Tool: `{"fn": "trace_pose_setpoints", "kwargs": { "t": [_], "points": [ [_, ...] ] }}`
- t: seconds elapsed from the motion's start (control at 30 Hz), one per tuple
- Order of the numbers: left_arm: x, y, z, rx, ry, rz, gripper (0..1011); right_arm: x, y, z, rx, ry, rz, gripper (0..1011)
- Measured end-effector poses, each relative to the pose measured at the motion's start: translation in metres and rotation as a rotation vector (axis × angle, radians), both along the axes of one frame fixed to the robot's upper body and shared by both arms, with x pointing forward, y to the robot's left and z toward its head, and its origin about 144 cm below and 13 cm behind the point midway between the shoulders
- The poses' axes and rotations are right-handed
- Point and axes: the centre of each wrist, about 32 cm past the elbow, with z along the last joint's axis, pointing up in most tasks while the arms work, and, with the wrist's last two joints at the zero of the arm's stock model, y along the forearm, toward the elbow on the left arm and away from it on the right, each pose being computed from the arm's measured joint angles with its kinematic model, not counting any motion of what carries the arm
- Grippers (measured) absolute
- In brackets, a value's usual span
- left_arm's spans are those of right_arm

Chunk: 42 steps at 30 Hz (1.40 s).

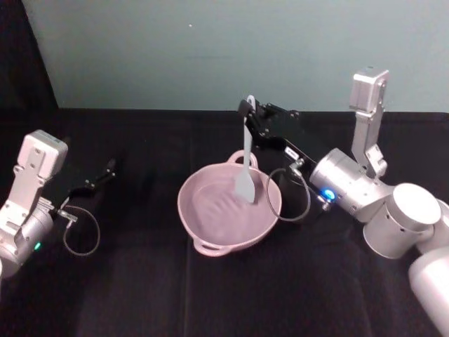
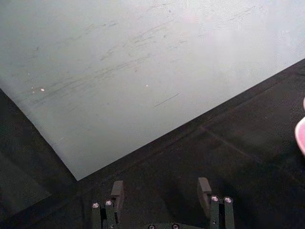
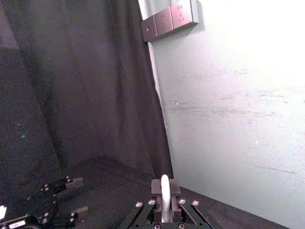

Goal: Use the one hand to pick up the spoon and stir the clear water in the bowl.

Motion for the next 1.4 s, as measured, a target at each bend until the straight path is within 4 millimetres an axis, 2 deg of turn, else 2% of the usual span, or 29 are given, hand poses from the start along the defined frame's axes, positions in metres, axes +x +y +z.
{"fn": "trace_pose_setpoints", "kwargs": {
  "t": [0.33, 0.67, 0.9, 1.1, 1.4],
  "points": [
    [0.000, 0.000, 0.000, 0.000, 0.000, 0.000, 1011, -0.021, -0.003, -0.002, 0.002, 0.002, 0.011, 113],
    [0.000, 0.000, 0.000, 0.000, 0.000, 0.000, 1011, -0.027, 0.019, -0.004, 0.033, -0.006, 0.069, 113],
    [0.000, 0.000, 0.000, 0.000, 0.000, 0.000, 1011, -0.018, 0.038, -0.006, 0.040, -0.001, 0.116, 113],
    [0.000, 0.000, 0.000, 0.000, 0.000, 0.000, 1011, 0.000, 0.051, -0.007, 0.036, 0.008, 0.132, 113],
    [0.000, 0.000, 0.000, 0.000, 0.000, 0.000, 1011, 0.021, 0.052, -0.005, 0.029, 0.004, 0.103, 113]
  ]
}}
